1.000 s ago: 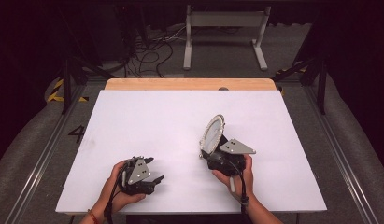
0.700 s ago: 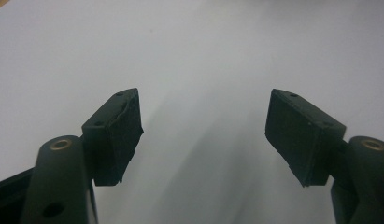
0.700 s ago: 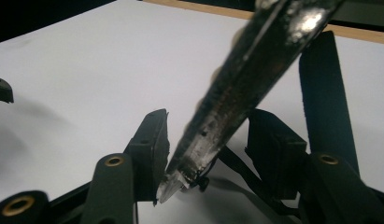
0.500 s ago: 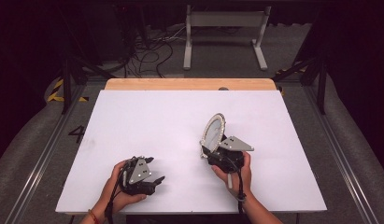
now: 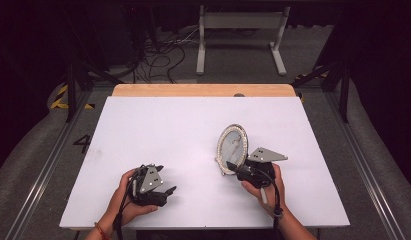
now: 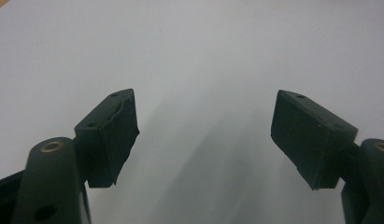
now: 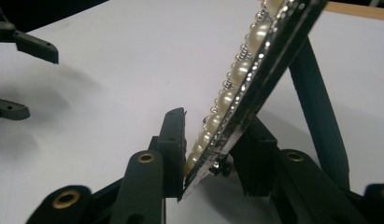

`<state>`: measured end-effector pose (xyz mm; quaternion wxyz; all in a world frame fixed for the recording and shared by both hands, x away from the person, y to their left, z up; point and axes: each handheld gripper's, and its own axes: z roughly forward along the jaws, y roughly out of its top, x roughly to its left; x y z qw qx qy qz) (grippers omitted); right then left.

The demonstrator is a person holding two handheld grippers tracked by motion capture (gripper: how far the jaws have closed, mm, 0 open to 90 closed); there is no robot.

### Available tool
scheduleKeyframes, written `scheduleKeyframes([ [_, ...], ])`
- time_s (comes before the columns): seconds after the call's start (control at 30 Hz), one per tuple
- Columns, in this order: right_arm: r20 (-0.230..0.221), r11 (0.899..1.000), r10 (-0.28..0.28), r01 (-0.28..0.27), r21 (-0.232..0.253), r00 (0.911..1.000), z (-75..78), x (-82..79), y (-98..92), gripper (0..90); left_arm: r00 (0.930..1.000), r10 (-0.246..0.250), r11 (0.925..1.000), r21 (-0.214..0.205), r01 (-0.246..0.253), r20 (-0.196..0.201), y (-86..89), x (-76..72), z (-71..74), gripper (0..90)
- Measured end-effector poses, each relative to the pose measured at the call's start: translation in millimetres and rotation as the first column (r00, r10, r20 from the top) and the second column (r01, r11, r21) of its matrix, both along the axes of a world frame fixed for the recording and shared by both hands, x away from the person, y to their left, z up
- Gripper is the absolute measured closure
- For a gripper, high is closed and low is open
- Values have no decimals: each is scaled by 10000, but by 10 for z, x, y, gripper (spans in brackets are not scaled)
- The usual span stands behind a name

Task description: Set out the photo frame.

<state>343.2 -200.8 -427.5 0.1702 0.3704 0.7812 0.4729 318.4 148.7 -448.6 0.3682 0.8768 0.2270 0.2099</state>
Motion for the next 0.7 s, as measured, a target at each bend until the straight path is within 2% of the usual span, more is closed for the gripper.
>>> scheduleKeyframes([
  [0.17,122,9989,125,-120,-442,9998,18,-30,-22,687,9999,-101,9997,-234,100,-12,-42,11,43,230],
  [0.3,105,9987,210,-205,-464,9997,19,-45,-52,696,9996,-275,9983,-505,277,47,-72,33,85,227],
  [0.4,71,9973,408,-403,-615,9991,34,-53,-95,709,9987,-506,9961,-723,498,-100,-111,69,99,217],
  [0.6,-136,9961,580,-588,-663,9982,61,-64,-176,726,9964,-809,9930,-886,783,-257,-302,259,187,207],
  [0.67,-124,9958,601,-608,-677,9981,61,-78,-195,690,9939,-1055,9881,-1155,1012,-318,-389,337,217,203],
  [0.7,-68,9970,461,-465,-625,9989,66,-86,-215,623,9926,-1167,9842,-1378,1108,-350,-437,378,223,197],
])
